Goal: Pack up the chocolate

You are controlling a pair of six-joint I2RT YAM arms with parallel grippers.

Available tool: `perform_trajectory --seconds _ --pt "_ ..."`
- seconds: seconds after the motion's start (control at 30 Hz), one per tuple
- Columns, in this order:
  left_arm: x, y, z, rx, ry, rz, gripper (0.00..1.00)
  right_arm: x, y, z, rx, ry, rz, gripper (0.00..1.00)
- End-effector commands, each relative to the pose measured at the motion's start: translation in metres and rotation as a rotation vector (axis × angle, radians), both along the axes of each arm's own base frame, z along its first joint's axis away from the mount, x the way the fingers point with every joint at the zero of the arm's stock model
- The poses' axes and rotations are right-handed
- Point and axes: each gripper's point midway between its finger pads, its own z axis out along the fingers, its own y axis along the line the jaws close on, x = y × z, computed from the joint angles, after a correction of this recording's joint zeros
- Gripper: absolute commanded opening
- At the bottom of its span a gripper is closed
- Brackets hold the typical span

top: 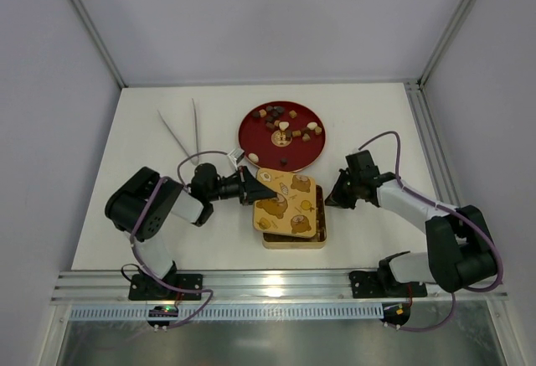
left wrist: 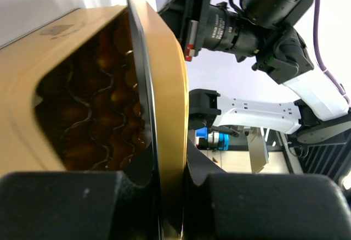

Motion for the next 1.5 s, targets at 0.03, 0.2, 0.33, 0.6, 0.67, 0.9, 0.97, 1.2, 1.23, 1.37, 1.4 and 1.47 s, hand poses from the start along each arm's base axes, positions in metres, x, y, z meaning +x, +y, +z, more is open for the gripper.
perform_trajectory --seconds 0.03,0.2,0.33,0.6,0.67,0.9,0.97,1.2,1.23,1.37,1.4,1.47 --pt "0.002 0.001 0.016 -0.099 -0.092 0.033 0.0 0.015 0.009 0.013 0.032 -0.049 -0.003 0.04" --pt "0.0 0.002 0.013 -0.11 -0.083 0.038 0.02 0.015 0.009 0.013 0.029 -0.053 0.0 0.04" --pt "0.0 0.002 0.016 -0.117 -0.087 0.041 0.12 0.014 0.01 0.012 0.026 -0.052 0.003 0.04" --pt "-0.003 0.004 0.006 -0.101 -0.04 0.038 0.34 0.013 0.011 0.011 0.022 -0.051 0.007 0.04" --pt "-0.004 0.004 0.006 -0.102 -0.034 0.036 0.41 0.013 0.01 0.011 0.02 -0.053 0.005 0.04" --pt "-0.004 0.007 0.001 -0.076 -0.01 0.031 0.5 0.012 0.01 0.01 0.015 -0.052 0.007 0.04" --pt "-0.005 0.008 -0.002 -0.055 0.005 0.024 0.52 0.012 0.01 0.01 0.016 -0.053 0.006 0.04" --pt "-0.006 0.013 -0.02 0.07 0.033 0.016 0.6 0.012 0.009 0.008 0.011 -0.05 0.005 0.04" --pt "-0.005 0.014 -0.023 0.09 0.018 0.01 0.6 0.011 0.009 0.007 0.01 -0.047 0.005 0.04" --pt "-0.011 0.017 -0.037 0.183 0.074 -0.007 0.61 0.011 0.009 0.006 0.01 -0.05 0.005 0.04" --pt "-0.008 0.018 -0.035 0.194 0.06 -0.003 0.61 0.011 0.01 0.006 0.011 -0.049 0.005 0.04" --pt "-0.011 0.02 -0.043 0.242 0.069 -0.015 0.62 0.011 0.01 0.006 0.01 -0.048 0.005 0.04"
